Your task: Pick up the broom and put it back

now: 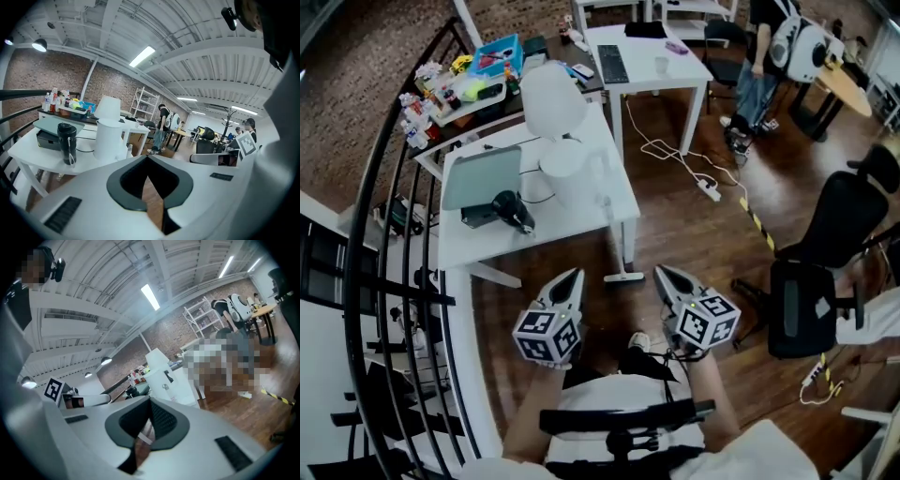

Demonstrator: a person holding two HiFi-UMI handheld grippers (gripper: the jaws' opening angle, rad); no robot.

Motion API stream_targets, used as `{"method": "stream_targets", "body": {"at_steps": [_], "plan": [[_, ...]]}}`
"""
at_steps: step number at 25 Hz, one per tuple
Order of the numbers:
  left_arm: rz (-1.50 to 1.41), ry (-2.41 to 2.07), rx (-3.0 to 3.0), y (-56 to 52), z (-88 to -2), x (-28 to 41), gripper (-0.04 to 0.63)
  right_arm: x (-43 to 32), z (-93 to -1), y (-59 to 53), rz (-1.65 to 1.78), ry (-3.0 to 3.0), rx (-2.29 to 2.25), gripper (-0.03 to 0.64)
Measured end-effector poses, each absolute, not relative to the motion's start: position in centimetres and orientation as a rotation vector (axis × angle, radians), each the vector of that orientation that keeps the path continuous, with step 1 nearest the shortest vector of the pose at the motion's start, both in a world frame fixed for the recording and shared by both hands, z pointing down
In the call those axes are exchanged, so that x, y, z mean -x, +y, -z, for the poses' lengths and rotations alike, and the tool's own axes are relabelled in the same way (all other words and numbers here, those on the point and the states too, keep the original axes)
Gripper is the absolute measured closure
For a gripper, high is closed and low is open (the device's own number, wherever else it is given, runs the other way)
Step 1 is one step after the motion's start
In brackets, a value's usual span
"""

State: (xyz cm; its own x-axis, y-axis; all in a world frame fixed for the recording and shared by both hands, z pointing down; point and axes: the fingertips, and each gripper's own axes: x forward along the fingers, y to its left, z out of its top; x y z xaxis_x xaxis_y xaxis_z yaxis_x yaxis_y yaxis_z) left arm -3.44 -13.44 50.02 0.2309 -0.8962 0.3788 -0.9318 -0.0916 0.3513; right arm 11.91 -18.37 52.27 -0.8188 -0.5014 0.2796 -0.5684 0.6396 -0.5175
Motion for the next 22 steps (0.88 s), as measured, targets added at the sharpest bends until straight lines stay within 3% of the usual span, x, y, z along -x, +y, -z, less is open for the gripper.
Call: {"method": "stream_targets", "body": {"at_steps": [22], "plan": [[-0.057,-1.458,-2.115,-19.6,-51.6,13.8,0.606,-1.0,-56.7,-25.3,-0.793,-2.65,-1.153,0.588]]}}
